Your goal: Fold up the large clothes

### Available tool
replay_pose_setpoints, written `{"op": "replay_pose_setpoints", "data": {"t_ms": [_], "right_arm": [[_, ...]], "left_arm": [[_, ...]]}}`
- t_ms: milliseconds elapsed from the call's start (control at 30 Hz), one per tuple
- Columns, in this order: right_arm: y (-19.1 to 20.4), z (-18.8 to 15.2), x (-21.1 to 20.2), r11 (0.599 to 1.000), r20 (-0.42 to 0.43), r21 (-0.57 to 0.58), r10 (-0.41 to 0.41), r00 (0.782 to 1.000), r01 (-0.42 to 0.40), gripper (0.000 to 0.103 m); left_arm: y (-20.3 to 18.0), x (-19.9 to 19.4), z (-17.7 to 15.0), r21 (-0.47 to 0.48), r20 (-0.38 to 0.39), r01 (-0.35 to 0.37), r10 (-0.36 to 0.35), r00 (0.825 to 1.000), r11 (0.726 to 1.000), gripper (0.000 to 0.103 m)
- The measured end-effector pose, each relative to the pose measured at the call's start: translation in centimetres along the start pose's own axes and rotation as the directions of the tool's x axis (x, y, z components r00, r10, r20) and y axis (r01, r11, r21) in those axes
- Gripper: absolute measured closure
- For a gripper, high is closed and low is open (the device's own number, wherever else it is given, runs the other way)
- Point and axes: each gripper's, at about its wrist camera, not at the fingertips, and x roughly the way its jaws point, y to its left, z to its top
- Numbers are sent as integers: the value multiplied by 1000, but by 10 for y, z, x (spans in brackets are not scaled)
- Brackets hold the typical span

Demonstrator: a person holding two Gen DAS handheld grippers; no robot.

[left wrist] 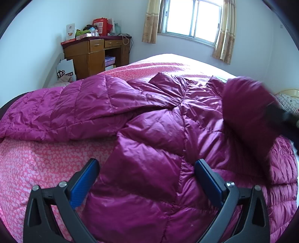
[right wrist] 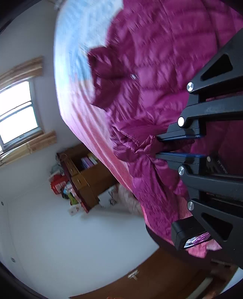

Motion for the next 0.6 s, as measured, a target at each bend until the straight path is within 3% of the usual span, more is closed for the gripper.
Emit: {"op": "replay_pose_setpoints", "data": {"t_ms": [167, 233, 267, 300, 333, 433, 500, 567, 600], "right_arm": [[-7, -14, 36, 994, -91, 68, 87, 992, -81, 90], [-11, -18, 42, 984, -135, 127, 144, 980, -127, 76], [-15, -17, 46, 966, -156, 179, 213, 965, -184, 68], [-17, -18, 44, 951, -156, 212, 259, 953, -223, 51], [-18, -17, 40, 939, -139, 231, 289, 947, -253, 40], [-20, -5, 19, 923, -62, 224, 333, 941, -312, 35], [-23, 1, 1, 941, -9, 195, 286, 958, -278, 36], [-26, 4, -10, 983, 15, 131, 126, 992, -126, 38], [-28, 4, -8, 994, -2, 97, 48, 999, -48, 53]], "left_arm": [[1, 0, -1, 0, 2, -1, 1, 1000, 1000, 0], [1, 0, -1, 1, 1, -2, 2, 1000, 1000, 0], [0, 1, 0, 2, 1, -4, 4, 1000, 1000, 0], [2, -1, -2, 2, 1, -3, 3, 1000, 1000, 0], [2, -1, -2, 2, 1, -2, 2, 1000, 1000, 0], [2, -1, -2, 1, 2, -2, 2, 1000, 1000, 0], [2, -1, -2, 1, 2, -2, 2, 1000, 1000, 0], [2, -1, -2, 2, 4, -5, 5, 1000, 1000, 0], [2, -2, -3, 3, 5, -6, 6, 1000, 1000, 0]]}}
